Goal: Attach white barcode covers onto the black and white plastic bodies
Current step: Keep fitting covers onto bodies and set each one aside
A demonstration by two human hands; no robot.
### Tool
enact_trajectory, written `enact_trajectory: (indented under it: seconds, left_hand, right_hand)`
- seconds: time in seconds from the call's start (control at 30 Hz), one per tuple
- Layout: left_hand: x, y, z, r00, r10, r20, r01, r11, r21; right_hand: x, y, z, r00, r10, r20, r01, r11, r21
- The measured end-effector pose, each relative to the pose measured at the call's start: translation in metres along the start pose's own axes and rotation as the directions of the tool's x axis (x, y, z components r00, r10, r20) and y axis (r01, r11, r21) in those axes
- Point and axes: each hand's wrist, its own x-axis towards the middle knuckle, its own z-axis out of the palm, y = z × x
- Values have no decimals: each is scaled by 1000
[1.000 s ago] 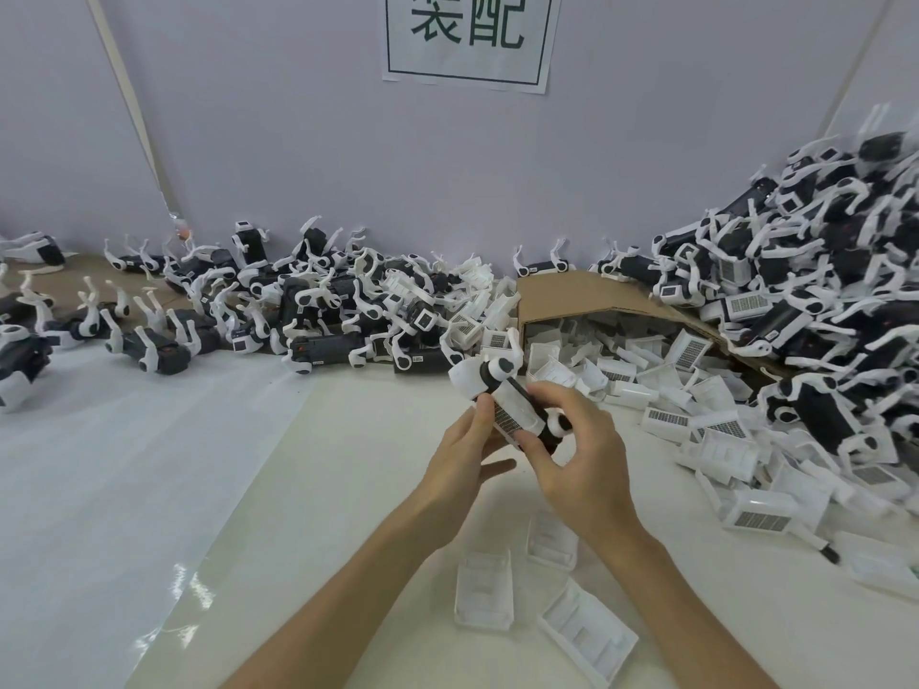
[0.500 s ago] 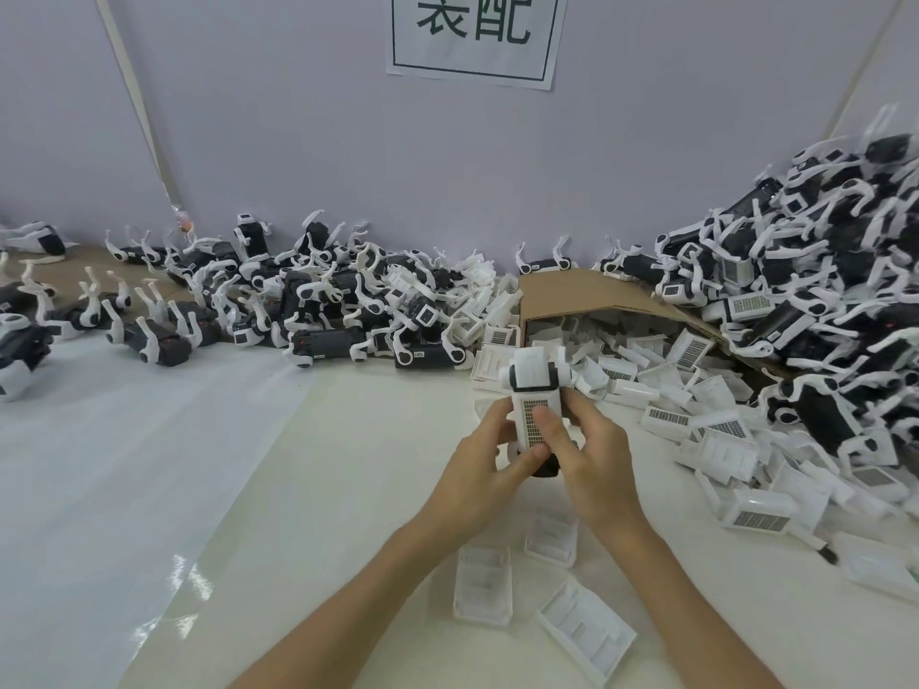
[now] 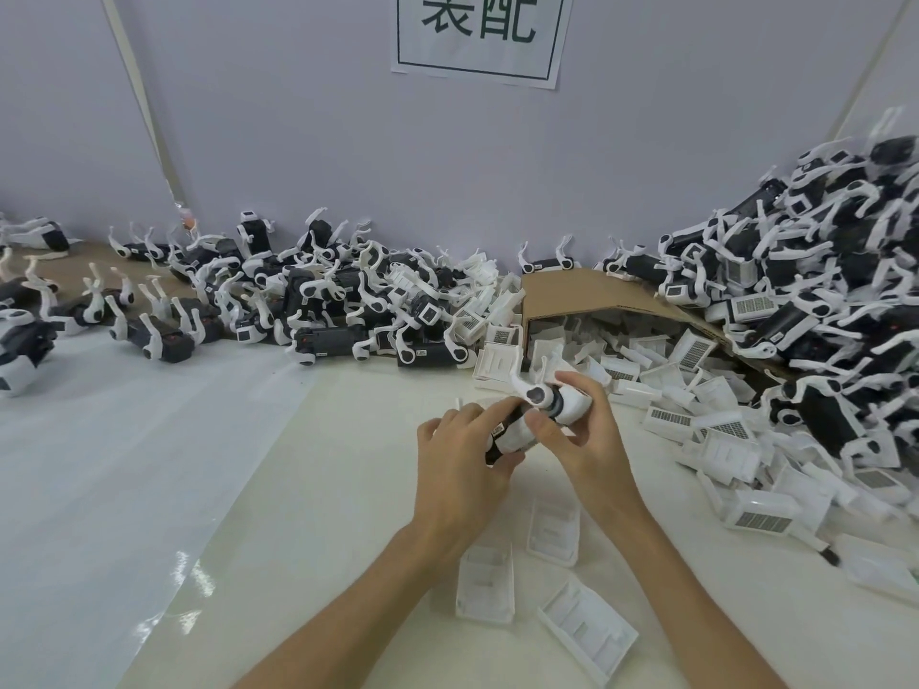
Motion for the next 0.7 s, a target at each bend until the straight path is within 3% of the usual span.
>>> enact_trajectory:
  seconds: [0.17,0.33,0.5,0.6,0.7]
  left_hand:
    - [-2,1,-1,994,106,-33,-100,983,155]
    - [-4,1,3,995,93,36,-98,978,183]
    - [-3,-2,5,988,98,116,-119,975,187]
    - [0,-3,4,981,23,195,-58,982,180]
    - [3,-4,2,985,-7,172,-25,983,184]
  right_hand:
    - [4,1,-6,988,111,-105,-106,993,49]
    - [4,1,-6,984,30,-177,-57,987,-147]
    - [-2,-6,-2,994,-74,-81,60,985,-164]
    - [-8,-6,5,988,-153,17,153,973,-171]
    - [-13,-4,12,977,-203,61,210,966,-152]
